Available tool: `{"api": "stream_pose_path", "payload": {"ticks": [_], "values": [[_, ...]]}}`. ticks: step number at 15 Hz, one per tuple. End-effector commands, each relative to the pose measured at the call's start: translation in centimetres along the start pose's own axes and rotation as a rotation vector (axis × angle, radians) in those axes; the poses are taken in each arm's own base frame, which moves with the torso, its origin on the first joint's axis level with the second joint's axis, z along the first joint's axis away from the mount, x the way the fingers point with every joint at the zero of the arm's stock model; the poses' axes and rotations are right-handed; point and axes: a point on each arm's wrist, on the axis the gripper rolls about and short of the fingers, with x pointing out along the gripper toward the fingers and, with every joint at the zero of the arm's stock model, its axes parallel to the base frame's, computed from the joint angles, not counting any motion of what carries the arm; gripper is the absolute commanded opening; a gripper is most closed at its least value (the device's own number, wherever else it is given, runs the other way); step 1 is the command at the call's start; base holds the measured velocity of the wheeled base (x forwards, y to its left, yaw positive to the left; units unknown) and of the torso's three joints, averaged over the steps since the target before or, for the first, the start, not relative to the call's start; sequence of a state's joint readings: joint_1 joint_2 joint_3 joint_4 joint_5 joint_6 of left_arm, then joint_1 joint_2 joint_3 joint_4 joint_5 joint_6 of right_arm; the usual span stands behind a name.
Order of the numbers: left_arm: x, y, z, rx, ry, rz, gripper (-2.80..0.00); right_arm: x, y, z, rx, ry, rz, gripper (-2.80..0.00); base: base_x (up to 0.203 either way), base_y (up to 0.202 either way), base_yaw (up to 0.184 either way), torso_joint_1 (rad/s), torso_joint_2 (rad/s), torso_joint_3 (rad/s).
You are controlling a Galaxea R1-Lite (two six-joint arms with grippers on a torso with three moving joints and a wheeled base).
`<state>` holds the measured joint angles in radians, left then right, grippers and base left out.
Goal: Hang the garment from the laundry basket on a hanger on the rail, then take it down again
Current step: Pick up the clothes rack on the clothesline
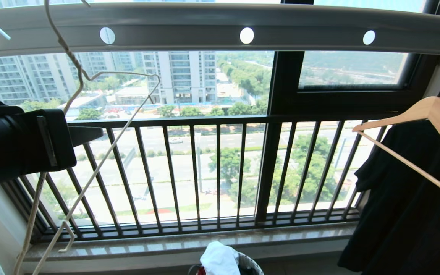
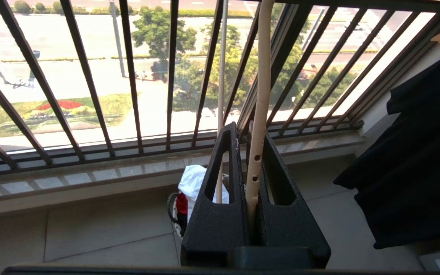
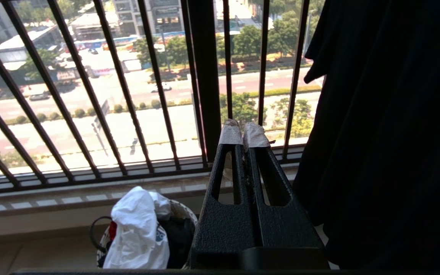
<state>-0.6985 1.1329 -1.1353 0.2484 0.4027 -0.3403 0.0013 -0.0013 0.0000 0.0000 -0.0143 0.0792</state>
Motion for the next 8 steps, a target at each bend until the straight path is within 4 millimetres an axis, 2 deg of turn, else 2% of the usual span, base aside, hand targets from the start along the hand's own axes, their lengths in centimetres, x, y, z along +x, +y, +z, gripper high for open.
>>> {"api": "stream_pose_path", "payload": {"ticks": [1,6,8], "values": [[-1.1,0.2,0.8,-0.001,-0.065,-0.048,-2.80,0.0,0.0,0.0,0.001,0.003,0.000,-2.80,0.000,0.000,0.000,0.000,0.00,0.000],[-4.7,1.2,1.8,-0.005,-0.150,-0.156,-2.80,0.0,0.0,0.0,0.001,0.003,0.000,-2.80,0.000,0.000,0.000,0.000,0.00,0.000],[-6.1,2.0,1.0,0.017,-0.086,-0.203,-2.80,0.0,0.0,0.0,0.001,0.003,0.000,-2.80,0.000,0.000,0.000,0.000,0.00,0.000]]}}
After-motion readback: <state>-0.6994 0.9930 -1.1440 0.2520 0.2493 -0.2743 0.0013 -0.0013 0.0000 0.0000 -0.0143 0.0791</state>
